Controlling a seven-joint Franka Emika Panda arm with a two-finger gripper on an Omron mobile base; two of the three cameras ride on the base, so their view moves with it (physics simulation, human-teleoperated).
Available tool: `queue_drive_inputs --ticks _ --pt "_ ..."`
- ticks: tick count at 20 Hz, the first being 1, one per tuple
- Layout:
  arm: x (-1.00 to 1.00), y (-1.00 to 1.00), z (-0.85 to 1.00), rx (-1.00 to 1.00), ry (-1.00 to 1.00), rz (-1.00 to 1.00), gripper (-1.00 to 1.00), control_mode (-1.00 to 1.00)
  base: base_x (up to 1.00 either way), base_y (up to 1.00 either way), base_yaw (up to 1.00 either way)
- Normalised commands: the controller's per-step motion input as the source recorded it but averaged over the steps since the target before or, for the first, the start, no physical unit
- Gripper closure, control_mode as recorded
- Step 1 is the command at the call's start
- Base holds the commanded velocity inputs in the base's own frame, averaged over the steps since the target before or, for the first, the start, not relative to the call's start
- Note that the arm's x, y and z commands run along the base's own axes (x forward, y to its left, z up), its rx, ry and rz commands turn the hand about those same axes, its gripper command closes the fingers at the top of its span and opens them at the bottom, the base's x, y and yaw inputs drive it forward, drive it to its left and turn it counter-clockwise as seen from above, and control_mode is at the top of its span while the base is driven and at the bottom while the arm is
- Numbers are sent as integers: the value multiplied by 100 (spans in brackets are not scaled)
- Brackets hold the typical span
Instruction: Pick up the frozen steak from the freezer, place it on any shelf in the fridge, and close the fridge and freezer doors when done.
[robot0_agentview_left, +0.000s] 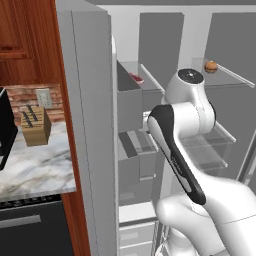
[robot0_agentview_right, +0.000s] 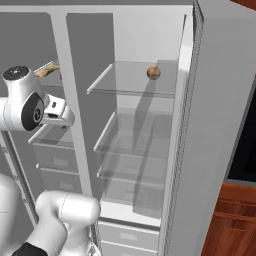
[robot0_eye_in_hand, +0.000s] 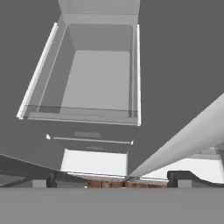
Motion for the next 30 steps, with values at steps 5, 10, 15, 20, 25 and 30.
queue_drive_inputs --ticks 5,10,15,20,25,30 --pt "7 4 24 0 -3 0 -100 -100 6 5 0" --pt "4 9 56 -2 -12 0 -100 -100 0 0 0" --pt "14 10 62 0 -9 0 -100 -100 0 0 0" --pt "32 15 53 0 -7 1 -100 -100 0 0 0" --pt "52 15 17 0 -5 3 -100 -100 0 0 0" --pt "68 0 0 -2 -2 0 -100 -100 0 0 0"
